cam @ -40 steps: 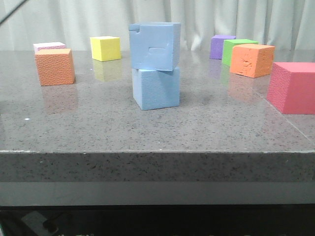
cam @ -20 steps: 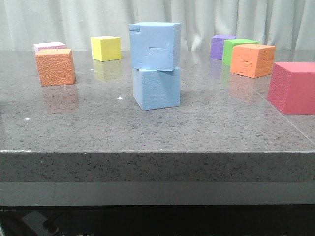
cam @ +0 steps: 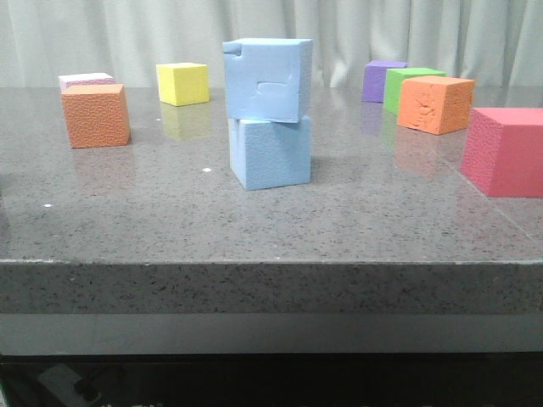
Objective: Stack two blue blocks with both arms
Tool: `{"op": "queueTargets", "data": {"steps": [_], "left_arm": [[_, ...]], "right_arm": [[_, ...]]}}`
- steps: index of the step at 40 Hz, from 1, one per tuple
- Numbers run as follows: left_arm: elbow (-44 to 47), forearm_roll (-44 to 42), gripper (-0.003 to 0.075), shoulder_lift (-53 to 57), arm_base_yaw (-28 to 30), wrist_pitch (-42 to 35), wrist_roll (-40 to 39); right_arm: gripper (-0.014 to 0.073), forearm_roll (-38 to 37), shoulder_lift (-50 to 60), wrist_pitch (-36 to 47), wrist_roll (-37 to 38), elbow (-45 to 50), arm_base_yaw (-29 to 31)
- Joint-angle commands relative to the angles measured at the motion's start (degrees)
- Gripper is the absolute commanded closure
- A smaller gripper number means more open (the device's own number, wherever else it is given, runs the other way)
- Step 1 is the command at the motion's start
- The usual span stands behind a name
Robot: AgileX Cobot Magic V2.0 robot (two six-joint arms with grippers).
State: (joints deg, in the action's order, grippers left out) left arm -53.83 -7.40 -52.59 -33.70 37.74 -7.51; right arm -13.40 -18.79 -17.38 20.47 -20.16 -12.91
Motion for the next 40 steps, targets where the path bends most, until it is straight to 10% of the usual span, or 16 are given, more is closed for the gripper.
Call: {"op": "queueTargets", "data": {"steps": [1, 19, 40], "left_arm": [[4.9, -0.4, 0.0738, 6.8, -0.1, -10.1, 0.1], [23.9, 0.0, 0.0738, 34.9, -0.1, -23.1, 0.1], [23.9, 0.0, 0.0738, 36.8, -0.1, -23.3, 0.1]], "right_arm": [[0.0661, -1.2, -0.4, 4.7, -0.5, -1.5, 0.3], [0.0662, -1.2, -0.4, 4.7, -0.5, -1.5, 0.3], [0.0663, -1.2, -0.4, 4.7, -0.5, -1.5, 0.3]]}}
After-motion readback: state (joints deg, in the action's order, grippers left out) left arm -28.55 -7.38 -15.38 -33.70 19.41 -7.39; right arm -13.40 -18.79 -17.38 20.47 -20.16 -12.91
